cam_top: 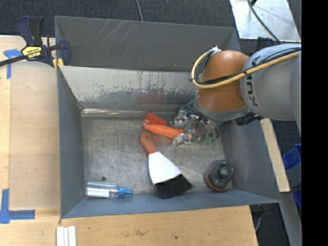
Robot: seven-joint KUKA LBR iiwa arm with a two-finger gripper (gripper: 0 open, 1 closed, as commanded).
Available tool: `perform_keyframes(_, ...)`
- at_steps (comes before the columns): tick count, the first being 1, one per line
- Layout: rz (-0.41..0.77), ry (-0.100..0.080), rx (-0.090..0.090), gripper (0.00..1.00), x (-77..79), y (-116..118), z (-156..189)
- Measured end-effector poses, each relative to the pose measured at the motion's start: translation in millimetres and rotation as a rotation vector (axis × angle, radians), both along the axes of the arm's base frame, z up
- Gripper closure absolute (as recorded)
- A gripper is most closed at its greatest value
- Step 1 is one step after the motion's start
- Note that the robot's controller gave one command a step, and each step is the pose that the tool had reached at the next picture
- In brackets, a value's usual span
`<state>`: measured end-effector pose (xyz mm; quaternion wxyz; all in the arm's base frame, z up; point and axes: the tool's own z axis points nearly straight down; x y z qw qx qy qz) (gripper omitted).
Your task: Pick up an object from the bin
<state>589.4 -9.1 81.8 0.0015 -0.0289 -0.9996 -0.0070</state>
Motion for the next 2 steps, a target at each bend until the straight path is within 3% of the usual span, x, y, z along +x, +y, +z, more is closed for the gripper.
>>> perform_keyframes(1, 0.012, -0.006, -0.014, 1.0, 15.6, 8.5, 96.6)
perform_keyframes(2, 0.012, -0.006, -0.014, 1.0, 15.6, 8.5, 96.6)
